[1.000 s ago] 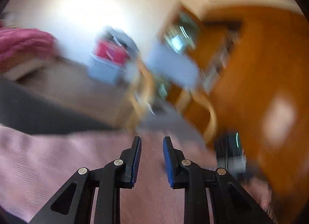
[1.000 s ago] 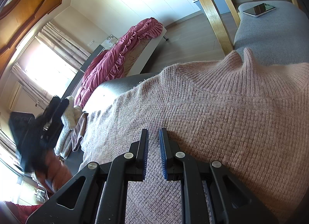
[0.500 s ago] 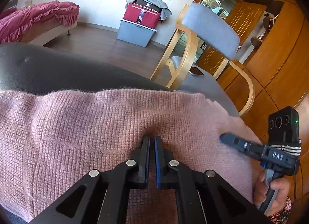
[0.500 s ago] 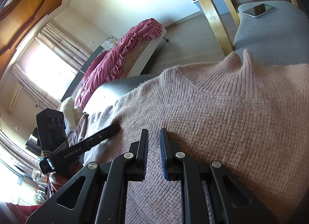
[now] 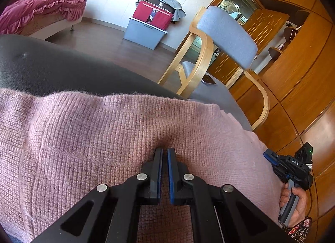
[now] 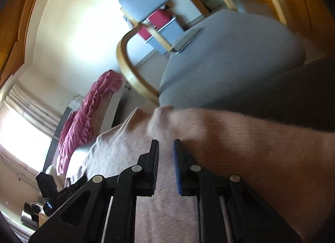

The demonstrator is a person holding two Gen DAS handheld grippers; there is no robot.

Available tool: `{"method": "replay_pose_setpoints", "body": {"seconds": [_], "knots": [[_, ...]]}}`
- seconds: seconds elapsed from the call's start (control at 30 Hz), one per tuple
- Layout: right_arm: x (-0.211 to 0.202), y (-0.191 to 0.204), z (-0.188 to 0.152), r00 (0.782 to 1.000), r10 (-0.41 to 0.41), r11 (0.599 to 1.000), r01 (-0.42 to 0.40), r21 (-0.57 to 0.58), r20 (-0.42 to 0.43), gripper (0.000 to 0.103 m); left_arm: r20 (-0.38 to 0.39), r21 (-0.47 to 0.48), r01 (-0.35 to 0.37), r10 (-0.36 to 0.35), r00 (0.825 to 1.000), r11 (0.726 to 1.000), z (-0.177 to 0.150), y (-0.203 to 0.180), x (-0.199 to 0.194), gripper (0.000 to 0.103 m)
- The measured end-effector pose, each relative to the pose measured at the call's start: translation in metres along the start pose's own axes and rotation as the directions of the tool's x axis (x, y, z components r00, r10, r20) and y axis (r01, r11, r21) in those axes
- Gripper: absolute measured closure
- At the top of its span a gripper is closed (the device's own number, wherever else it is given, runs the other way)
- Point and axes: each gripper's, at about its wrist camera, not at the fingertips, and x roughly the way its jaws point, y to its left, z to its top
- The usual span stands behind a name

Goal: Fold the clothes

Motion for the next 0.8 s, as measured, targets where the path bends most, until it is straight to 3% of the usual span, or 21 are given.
{"method": "replay_pose_setpoints", "body": {"seconds": [0.07, 0.2, 0.3, 0.37, 0.47, 0.53, 0.67, 0.73, 0.77, 0.8], "knots": [[-0.011, -0.007, 0.003, 0.997, -0.06, 0.998, 0.06, 0.005, 0.044, 0.09, 0.0, -0.001, 0.002, -0.002, 1.0, 1.0, 0.0, -0.002, 0.0, 0.1], [-0.036, -0.032, 0.01, 0.981, -0.131, 0.986, 0.114, 0.121, 0.143, 0.09, 0.001, -0.003, 0.005, -0.005, 1.0, 1.0, 0.001, 0.003, -0.002, 0.1], [-0.054, -0.042, 0.013, 0.941, -0.264, 0.955, 0.224, 0.194, 0.213, 0.083, 0.0, -0.006, 0.007, -0.007, 1.0, 1.0, -0.002, 0.006, -0.007, 0.1], [-0.064, -0.045, 0.011, 0.925, -0.289, 0.944, 0.233, 0.233, 0.246, 0.078, 0.001, -0.006, 0.008, -0.008, 1.0, 1.0, -0.002, 0.007, -0.008, 0.1], [-0.066, -0.035, 0.012, 0.942, -0.19, 0.971, 0.139, 0.195, 0.277, 0.078, 0.001, -0.006, 0.007, -0.007, 1.0, 1.0, -0.002, 0.007, -0.008, 0.1], [-0.058, -0.004, 0.014, 0.961, -0.091, 0.995, 0.078, 0.062, 0.26, 0.078, 0.001, -0.005, 0.006, -0.006, 1.0, 1.0, -0.002, 0.006, -0.008, 0.1], [-0.024, 0.039, 0.006, 0.992, 0.097, 0.988, -0.085, -0.131, 0.086, 0.077, 0.001, -0.004, 0.004, -0.004, 1.0, 1.0, -0.002, 0.006, -0.008, 0.1], [0.0, 0.039, -0.001, 0.996, 0.084, 0.99, -0.087, -0.114, -0.03, 0.077, 0.0, -0.004, 0.004, -0.004, 1.0, 1.0, -0.002, 0.006, -0.008, 0.1], [0.008, 0.031, -0.002, 0.995, 0.068, 0.995, -0.073, -0.071, -0.07, 0.084, 0.0, -0.004, 0.004, -0.004, 1.0, 1.0, -0.002, 0.006, -0.008, 0.1], [0.004, 0.02, 0.001, 0.994, 0.098, 0.995, -0.099, -0.02, -0.054, 0.084, 0.0, -0.004, 0.004, -0.004, 1.0, 1.0, -0.002, 0.006, -0.009, 0.1]]}}
